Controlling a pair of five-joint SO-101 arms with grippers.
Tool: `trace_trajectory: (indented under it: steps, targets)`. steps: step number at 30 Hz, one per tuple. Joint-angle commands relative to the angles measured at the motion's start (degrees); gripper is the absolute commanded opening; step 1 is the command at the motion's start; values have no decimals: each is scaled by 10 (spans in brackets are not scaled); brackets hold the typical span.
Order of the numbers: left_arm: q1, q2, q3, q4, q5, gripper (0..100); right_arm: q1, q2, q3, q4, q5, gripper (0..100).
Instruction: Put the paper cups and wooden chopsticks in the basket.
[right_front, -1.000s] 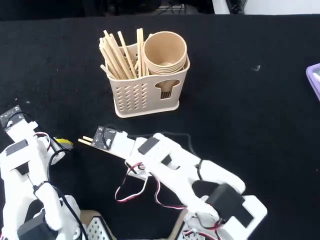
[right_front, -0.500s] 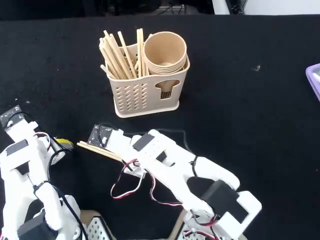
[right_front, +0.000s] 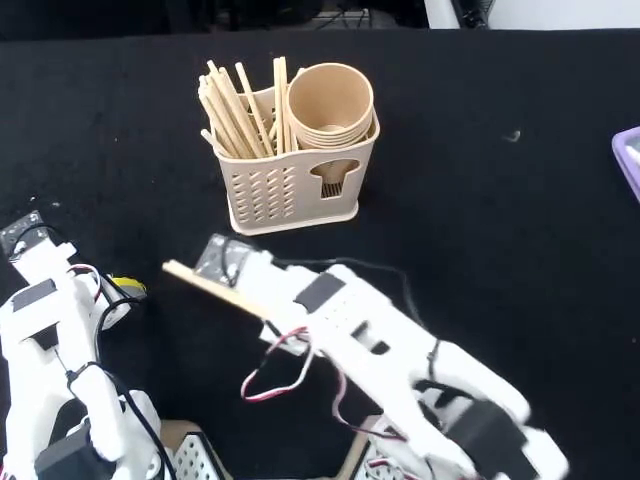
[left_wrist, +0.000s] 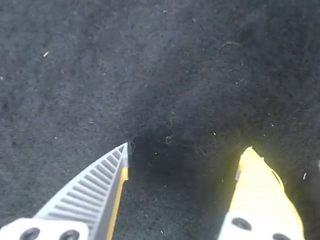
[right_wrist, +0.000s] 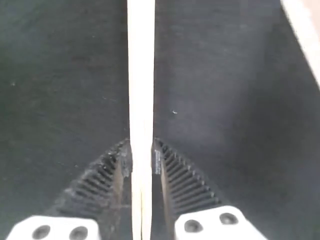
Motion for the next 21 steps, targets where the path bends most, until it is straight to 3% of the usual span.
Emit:
trace_trajectory:
  steps: [1, 11, 16, 21]
  targets:
    - [-5, -7, -11, -8, 4, 338, 34, -89, 22, 3, -5, 10]
    - [-5, -2, -4, -26, 5, 338, 47, -253, -14, 127, 22, 10]
    - [-3, -7, 6, -33, 5, 338, 34, -356, -136, 229, 18, 10]
    - [-3, -5, 9, -31, 5, 338, 37, -424, -294, 236, -33, 10]
